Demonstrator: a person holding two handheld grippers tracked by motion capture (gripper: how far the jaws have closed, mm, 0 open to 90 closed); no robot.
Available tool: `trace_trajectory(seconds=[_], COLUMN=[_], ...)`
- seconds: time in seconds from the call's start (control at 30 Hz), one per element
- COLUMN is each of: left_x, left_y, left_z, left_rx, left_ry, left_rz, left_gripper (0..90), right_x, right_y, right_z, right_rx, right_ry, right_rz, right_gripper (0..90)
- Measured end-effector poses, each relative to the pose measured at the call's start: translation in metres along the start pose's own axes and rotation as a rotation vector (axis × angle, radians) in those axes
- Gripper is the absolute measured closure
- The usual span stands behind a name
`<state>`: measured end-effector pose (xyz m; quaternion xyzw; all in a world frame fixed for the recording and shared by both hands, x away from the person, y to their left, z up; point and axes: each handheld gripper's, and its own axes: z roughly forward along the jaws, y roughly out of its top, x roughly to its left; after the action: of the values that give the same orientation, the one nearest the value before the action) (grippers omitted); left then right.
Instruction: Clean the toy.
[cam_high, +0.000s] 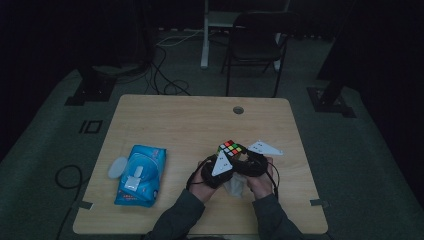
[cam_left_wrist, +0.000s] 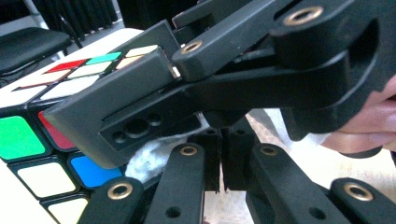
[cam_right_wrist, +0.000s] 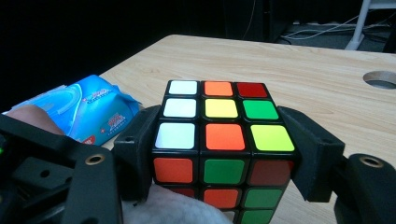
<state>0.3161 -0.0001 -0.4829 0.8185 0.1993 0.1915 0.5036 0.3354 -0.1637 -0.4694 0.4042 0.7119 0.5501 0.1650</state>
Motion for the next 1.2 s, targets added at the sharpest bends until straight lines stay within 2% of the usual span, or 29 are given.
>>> trace_trajectory(seconds=[0.23, 0.9, 1.2], left_x=[-0.0016, -0.0015, -0.0012], left_y=[0.0023, -0.0054, -0.0019], left_z=[0.0015, 0.0090, 0.0070], left_rx=[-0.011, 0.029, 0.010], left_ry=[0.015, 0.015, 0.017], left_rz=[-0.007, 0.007, -0.006], left_gripper=[87.8, 87.8, 87.9], right_x=[-0.0010, -0.0022, -0.0045], right_y=[-0.0006, 0.0022, 0.0013], right_z=[-0.0007, -0.0034, -0.0036], right_rx=[-0.006, -0.029, -0.033], right_ry=[0.013, 0.002, 0.018], right_rz=[0.018, 0.042, 0.071], right_gripper=[34.1, 34.1, 34.1])
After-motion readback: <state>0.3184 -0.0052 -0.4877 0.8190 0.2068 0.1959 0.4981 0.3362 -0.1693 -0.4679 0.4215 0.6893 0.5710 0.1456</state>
